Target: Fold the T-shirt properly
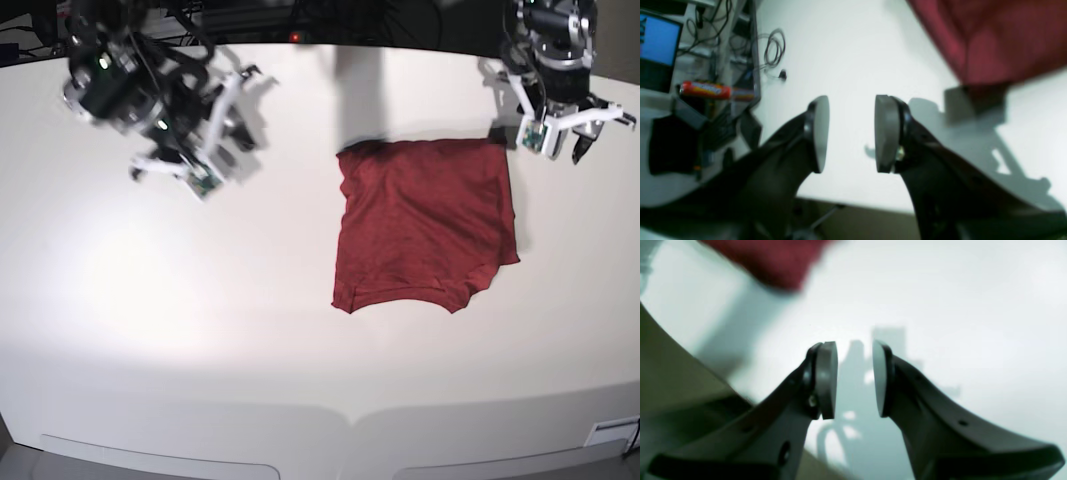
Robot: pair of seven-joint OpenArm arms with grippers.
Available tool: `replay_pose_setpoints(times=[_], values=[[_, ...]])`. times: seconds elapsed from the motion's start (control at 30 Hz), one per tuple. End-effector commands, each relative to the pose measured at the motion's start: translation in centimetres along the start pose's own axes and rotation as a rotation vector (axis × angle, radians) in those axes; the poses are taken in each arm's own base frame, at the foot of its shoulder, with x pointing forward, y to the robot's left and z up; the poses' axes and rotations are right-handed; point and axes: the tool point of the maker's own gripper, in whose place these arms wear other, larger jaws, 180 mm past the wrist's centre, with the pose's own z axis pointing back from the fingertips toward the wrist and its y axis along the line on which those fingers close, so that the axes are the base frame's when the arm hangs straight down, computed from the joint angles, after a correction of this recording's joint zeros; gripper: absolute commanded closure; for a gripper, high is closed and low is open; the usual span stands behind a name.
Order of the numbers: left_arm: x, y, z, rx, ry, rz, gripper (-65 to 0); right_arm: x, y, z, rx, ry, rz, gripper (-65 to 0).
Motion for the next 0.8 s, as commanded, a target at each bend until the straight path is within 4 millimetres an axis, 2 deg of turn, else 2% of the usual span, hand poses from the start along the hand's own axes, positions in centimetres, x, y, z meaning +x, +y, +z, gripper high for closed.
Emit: replay_pose_setpoints(times=[0.0,0.13,0.23,0.3,0.47,0.57,0.67,0.77], values=[[0.2,0.9,0.7,0.038,-0.026,-0.013,-21.5,-0.1,0.1,1.2,-0.011,-0.012,-0.003,-19.1],[-2.4,0.5,2.6,0.047,0.033,-0.057,-21.5,-3.9,1.1,4.3,-0.027,0.070,-0.073,-19.1],[-4.3,0.1,3.9,0.039,0.080,-0.089,-21.5,-6.5,2.7,6.4,-0.003,0.143,-0.120,-19.1],[-5.4,-0.1,4.9,0.031,0.105,-0.112,-21.5,-9.0,3.9,7.5,0.018,0.220,-0.158,-19.1],[-8.3,-1.0,7.5,-0.013,0.178,-0.142,-21.5,-13.7,7.7,10.3,0.098,0.378,-0.230,-19.1],[-9.8,-1.4,8.7,-0.020,0.214,-0.144,-21.5,-14.5,9.8,11.4,0.144,0.382,-0.269,-19.1],[-12.7,-2.1,9.0,-0.023,0.286,-0.107,-21.5,-17.9,11.9,12.1,0.199,0.469,-0.354,-19.1],[-16.4,-4.9,8.3,-0.091,0.327,-0.021,-21.5,-22.1,13.3,11.5,0.228,0.524,-0.482,-19.1]])
